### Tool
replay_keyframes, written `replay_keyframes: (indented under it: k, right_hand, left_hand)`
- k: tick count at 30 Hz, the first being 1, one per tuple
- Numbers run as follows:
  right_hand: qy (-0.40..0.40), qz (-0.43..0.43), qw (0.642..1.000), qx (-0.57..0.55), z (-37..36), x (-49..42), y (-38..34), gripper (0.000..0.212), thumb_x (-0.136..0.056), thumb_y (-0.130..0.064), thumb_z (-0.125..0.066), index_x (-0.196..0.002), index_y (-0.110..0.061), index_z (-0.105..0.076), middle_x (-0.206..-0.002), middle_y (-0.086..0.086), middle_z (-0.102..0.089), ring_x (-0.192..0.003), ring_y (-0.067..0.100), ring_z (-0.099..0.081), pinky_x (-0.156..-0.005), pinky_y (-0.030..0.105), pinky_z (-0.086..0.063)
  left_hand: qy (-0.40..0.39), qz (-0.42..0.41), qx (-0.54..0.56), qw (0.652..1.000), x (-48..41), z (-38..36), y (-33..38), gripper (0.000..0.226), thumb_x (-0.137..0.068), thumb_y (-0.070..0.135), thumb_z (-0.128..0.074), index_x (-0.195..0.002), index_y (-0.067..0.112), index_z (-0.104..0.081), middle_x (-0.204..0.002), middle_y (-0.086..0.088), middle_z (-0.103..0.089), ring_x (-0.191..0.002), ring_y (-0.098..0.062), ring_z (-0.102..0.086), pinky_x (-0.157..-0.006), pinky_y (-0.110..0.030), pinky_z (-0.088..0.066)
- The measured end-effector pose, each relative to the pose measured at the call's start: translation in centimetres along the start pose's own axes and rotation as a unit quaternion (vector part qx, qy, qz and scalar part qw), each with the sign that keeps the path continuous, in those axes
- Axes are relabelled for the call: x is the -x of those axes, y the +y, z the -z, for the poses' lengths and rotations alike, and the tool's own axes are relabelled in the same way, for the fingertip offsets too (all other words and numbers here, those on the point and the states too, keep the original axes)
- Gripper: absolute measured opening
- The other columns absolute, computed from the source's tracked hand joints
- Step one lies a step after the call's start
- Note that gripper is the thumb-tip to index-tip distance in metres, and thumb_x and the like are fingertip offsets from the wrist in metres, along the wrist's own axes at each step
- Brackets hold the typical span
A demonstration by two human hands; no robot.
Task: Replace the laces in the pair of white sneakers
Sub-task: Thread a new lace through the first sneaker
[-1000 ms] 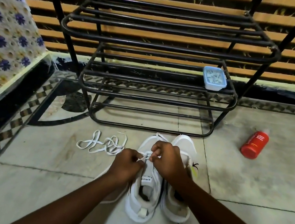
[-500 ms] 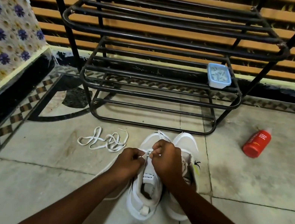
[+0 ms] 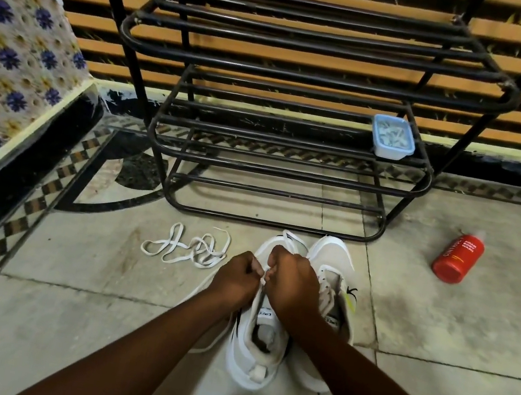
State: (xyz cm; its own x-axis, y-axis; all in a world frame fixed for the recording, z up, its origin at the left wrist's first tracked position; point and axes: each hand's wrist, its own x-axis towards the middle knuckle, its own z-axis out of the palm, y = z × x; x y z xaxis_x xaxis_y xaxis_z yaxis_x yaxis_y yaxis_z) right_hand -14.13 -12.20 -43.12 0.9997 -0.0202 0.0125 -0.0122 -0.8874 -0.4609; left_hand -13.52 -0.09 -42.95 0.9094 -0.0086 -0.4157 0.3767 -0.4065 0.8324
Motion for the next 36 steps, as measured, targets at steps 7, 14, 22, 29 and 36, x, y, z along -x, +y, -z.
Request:
replay_keyframes:
  k: [7, 14, 22, 29, 36]
  right_hand:
    - [-0.004, 0.047, 0.999, 0.027, 0.7, -0.6, -0.5, 0.03, -0.082, -0.015, -0.059, -0.111, -0.016, -0.048, -0.093, 0.006, -0.068, -0.091, 0.035, -0.062, -0.073, 0.039, -0.051]
    - [-0.009, 0.063, 0.995, 0.08, 1.1, 0.2, -0.7, 0.026, -0.091, -0.015, -0.052, -0.116, -0.016, -0.048, -0.097, 0.01, -0.067, -0.093, 0.037, -0.064, -0.071, 0.037, -0.046]
    - [-0.006, 0.051, 0.997, 0.065, 1.2, 0.4, -0.7, 0.044, -0.088, -0.014, -0.053, -0.13, -0.02, -0.04, -0.092, 0.005, -0.07, -0.088, 0.036, -0.067, -0.072, 0.039, -0.051]
    - [0.029, 0.023, 0.999, -0.009, 1.6, 1.3, -1.0, 0.037, -0.082, -0.009, -0.06, -0.118, -0.011, -0.052, -0.112, 0.01, -0.054, -0.103, 0.033, -0.054, -0.084, 0.044, -0.048]
    - [0.067, -0.005, 0.997, 0.034, -0.1, 5.5, -1.3, 0.013, -0.072, -0.008, -0.067, -0.084, -0.003, -0.065, -0.094, 0.02, -0.058, -0.087, 0.04, -0.057, -0.079, 0.048, -0.049]
  left_hand:
    - [0.02, 0.007, -0.001, 1.0, -0.7, 0.0, -0.2, 0.022, -0.092, 0.0, -0.049, -0.079, 0.016, -0.058, -0.069, -0.004, -0.062, -0.063, -0.026, -0.059, -0.061, -0.038, -0.048]
    - [0.049, 0.009, -0.033, 0.998, -0.7, -0.7, -0.3, 0.005, -0.091, 0.014, -0.059, -0.089, 0.014, -0.063, -0.093, -0.001, -0.072, -0.092, -0.023, -0.068, -0.09, -0.041, -0.054]
    - [0.048, 0.0, 0.0, 0.999, -1.1, -0.8, -0.6, 0.025, -0.088, 0.002, -0.052, -0.074, 0.021, -0.058, -0.086, -0.002, -0.073, -0.088, -0.029, -0.07, -0.089, -0.049, -0.056]
    - [0.029, -0.021, -0.119, 0.992, -1.2, -0.5, -0.4, 0.014, -0.092, 0.014, -0.055, -0.082, 0.024, -0.055, -0.097, 0.002, -0.069, -0.095, -0.022, -0.065, -0.091, -0.039, -0.052]
    - [-0.02, -0.056, -0.134, 0.989, -2.2, 1.1, -0.3, 0.023, -0.086, -0.008, -0.045, -0.087, 0.014, -0.051, -0.086, -0.016, -0.061, -0.077, -0.031, -0.058, -0.073, -0.042, -0.051]
